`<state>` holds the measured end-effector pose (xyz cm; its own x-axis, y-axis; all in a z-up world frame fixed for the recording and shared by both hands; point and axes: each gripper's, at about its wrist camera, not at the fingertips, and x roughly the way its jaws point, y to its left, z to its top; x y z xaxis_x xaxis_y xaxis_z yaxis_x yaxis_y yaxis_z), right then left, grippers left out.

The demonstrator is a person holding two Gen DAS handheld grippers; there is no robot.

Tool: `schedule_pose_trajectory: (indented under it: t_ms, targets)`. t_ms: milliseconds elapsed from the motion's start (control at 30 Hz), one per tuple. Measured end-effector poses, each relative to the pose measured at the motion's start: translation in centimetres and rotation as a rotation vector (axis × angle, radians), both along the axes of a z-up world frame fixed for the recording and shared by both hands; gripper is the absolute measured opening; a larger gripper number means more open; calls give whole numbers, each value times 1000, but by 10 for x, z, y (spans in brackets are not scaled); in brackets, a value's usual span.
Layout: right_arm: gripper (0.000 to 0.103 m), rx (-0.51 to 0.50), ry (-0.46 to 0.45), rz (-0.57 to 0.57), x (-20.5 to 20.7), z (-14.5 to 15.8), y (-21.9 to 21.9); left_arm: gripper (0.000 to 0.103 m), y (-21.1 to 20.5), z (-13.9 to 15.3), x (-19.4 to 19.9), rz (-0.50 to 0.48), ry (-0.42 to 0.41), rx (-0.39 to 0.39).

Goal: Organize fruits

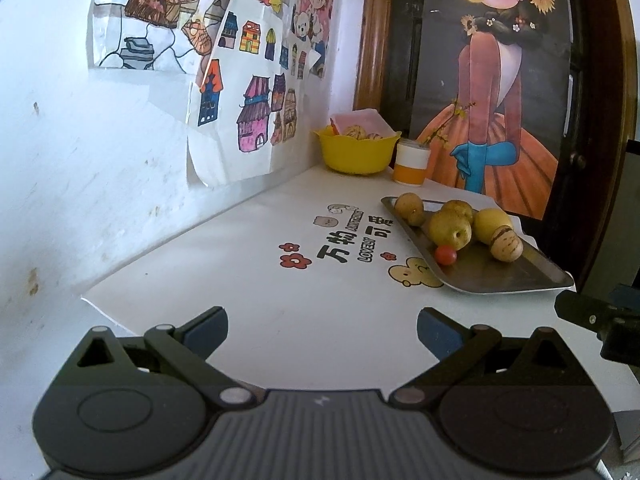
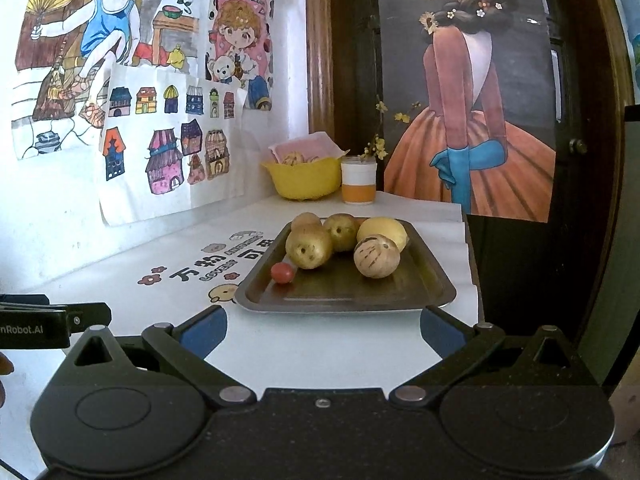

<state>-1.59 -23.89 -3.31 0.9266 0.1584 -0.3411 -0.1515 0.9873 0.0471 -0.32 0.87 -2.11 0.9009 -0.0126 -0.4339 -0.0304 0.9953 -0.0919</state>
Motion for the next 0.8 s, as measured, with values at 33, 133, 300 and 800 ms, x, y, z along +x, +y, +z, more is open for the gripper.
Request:
schedule_pose_trajectory:
  t_ms: [33,133,300,800]
  targets:
    - [102,0,1,1,0,0,0,103,0,0,0,0,0,1]
    - [102,-1,1,2,0,0,1,103,0,0,-1,0,-3,2]
    - [102,-1,1,2,0,0,1,103,0,0,-1,0,-3,1]
    - [102,-2,1,5,0,0,2,103,0,0,-1,1,-3,1]
